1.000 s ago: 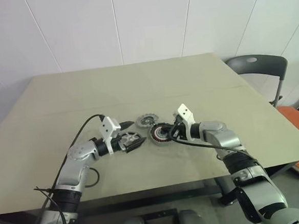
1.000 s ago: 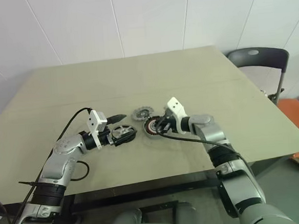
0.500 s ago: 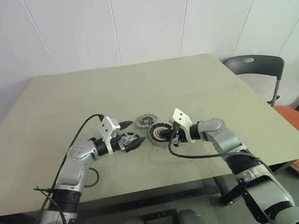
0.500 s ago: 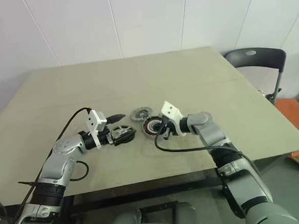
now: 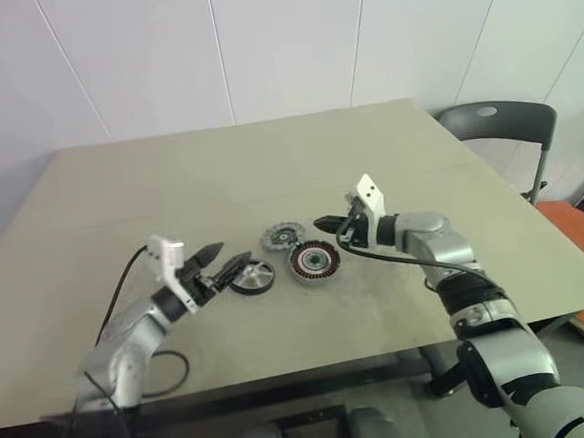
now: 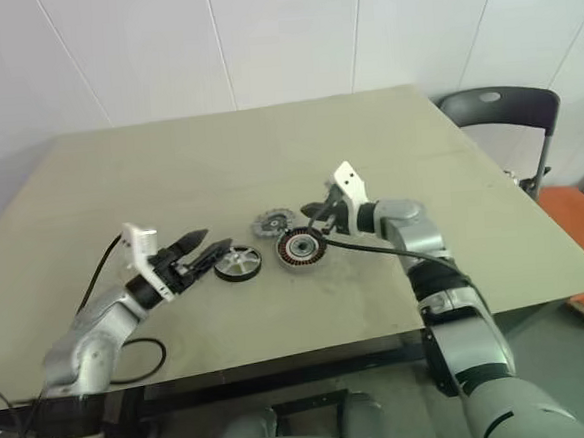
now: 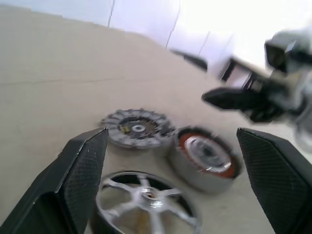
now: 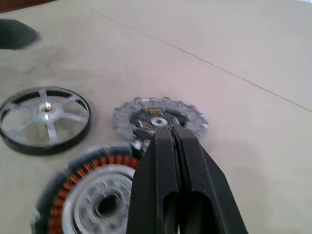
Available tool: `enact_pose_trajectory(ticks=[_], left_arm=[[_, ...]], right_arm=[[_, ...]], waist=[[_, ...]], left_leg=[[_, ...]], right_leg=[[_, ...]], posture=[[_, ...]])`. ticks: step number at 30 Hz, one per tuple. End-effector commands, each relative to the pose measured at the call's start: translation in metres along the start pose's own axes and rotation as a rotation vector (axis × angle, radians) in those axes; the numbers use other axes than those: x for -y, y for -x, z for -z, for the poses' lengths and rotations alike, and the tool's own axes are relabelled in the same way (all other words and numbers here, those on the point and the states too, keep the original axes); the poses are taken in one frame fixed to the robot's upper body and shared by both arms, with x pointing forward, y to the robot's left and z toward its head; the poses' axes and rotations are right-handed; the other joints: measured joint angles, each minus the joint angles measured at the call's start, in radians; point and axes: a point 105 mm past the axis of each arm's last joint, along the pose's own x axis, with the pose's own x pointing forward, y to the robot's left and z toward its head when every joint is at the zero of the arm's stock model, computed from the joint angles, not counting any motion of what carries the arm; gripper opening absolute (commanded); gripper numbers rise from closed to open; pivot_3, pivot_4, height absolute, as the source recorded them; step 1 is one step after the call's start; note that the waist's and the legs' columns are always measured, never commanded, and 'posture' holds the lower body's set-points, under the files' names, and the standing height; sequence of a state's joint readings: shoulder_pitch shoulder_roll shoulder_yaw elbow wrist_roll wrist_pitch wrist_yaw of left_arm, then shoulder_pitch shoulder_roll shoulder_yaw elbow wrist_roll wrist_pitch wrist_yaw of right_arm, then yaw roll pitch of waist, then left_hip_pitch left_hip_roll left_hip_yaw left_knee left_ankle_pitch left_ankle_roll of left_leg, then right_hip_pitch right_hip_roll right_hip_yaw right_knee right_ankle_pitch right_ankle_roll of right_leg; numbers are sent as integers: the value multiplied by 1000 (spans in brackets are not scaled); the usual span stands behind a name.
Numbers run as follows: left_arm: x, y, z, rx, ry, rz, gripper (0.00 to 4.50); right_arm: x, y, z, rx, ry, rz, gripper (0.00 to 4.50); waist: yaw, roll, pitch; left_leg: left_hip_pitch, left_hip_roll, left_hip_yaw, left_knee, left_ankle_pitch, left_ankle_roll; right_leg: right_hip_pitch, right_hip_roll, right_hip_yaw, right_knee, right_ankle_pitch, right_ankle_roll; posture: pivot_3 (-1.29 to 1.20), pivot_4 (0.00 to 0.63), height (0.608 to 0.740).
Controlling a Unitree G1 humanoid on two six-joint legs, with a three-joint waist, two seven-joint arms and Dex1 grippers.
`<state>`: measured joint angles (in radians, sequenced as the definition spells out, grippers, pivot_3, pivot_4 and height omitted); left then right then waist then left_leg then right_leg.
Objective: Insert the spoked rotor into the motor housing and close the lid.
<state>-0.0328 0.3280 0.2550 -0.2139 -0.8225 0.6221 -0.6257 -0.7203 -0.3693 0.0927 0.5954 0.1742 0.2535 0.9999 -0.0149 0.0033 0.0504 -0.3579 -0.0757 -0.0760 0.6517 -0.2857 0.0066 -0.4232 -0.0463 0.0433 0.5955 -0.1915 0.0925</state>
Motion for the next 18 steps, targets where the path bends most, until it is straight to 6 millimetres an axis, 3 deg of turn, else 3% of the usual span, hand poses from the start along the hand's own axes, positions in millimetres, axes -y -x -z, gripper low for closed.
enact_pose_trajectory(ticks=[1,7,13,18], left_arm=[[18,12,-7,23,140,22,4500],[-1,29,20,-35,429,-184,4500],[-6,19,25,-50,549,-261,4500],[-3,7,29,-67,611,-257,4500]], right_arm=[[6,7,-25,29,95,-19,37],[13,27,-38,0,163,-41,37],[19,42,-52,-14,222,-42,37],[20,45,-52,-20,223,-40,37]], waist=[[0,0,0],[2,0,0],[4,0,0],[2,-1,0]], left_leg=[[0,0,0,-1,0,0],[3,1,0,0,1,-1],[3,0,0,2,1,-2],[4,0,0,1,2,-2]], right_leg=[[0,0,0,0,0,0],[2,2,0,1,-1,-2],[4,2,0,1,-3,-4],[4,2,0,0,-2,-4]], posture=[[0,0,740],[0,0,740],[0,0,740],[0,0,740]])
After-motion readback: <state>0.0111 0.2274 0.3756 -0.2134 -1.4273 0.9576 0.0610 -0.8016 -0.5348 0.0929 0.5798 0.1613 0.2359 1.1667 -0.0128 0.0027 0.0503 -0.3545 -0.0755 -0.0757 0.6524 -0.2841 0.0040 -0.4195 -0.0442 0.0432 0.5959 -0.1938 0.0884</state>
